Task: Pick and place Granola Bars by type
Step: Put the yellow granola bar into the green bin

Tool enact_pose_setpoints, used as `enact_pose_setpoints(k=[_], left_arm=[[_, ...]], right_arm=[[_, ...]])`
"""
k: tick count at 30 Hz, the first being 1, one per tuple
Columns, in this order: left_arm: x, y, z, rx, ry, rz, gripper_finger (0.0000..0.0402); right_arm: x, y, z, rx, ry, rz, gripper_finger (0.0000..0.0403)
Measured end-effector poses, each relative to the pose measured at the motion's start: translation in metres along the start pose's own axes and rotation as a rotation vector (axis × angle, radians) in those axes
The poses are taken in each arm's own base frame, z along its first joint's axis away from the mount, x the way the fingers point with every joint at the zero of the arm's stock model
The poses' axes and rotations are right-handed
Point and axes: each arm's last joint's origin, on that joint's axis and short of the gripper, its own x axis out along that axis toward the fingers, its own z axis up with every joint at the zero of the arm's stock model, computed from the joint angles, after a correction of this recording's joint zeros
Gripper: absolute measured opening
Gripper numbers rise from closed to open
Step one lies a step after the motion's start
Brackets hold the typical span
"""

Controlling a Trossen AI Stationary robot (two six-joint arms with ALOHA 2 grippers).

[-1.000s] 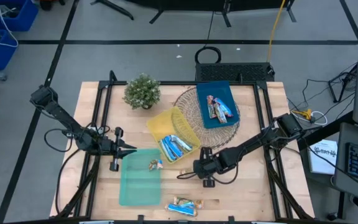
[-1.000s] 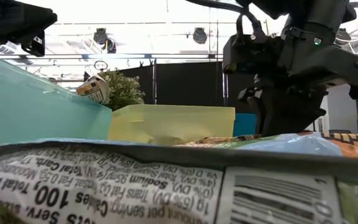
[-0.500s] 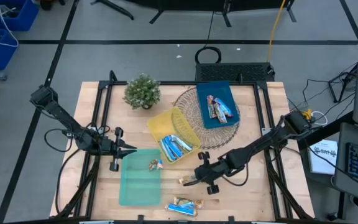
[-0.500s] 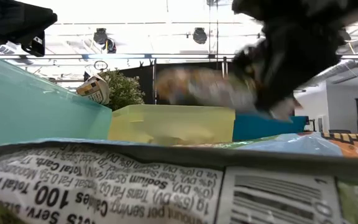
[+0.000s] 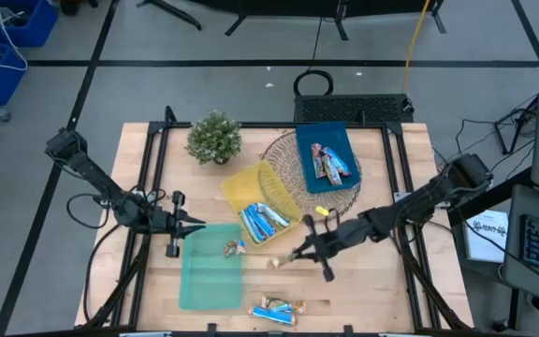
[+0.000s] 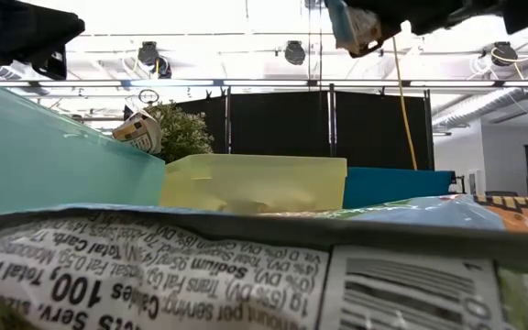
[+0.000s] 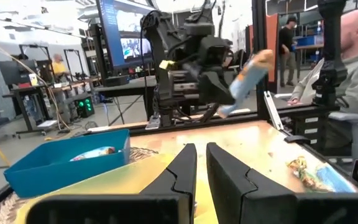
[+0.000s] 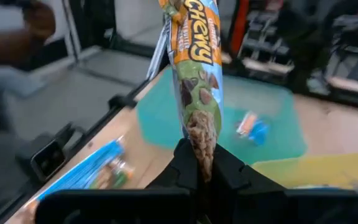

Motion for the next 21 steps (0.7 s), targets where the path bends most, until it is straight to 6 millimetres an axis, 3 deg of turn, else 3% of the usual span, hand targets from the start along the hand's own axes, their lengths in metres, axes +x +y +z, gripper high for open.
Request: enact_pose_setpoints(k=[6,16,21], left_arm=[[0.001,0.001,0.000,0.039,-0.001,0.009,0.0040],[0.005,0.009,-0.001,0.050,0.006,0.064,0.0040],[0.010,0.013,-0.001,0.052,-0.023,0.003,0.0040]], right_arm=[[-0.015,-0.012,-0.002,-0.023,-0.068,-0.042,0.0005],[-0.015,-0.032,0.000,-0.081,-0.107,-0.046,0.0005],[-0.016,-0.043,0.004,-0.087,-0.163,0.000,0.0005]])
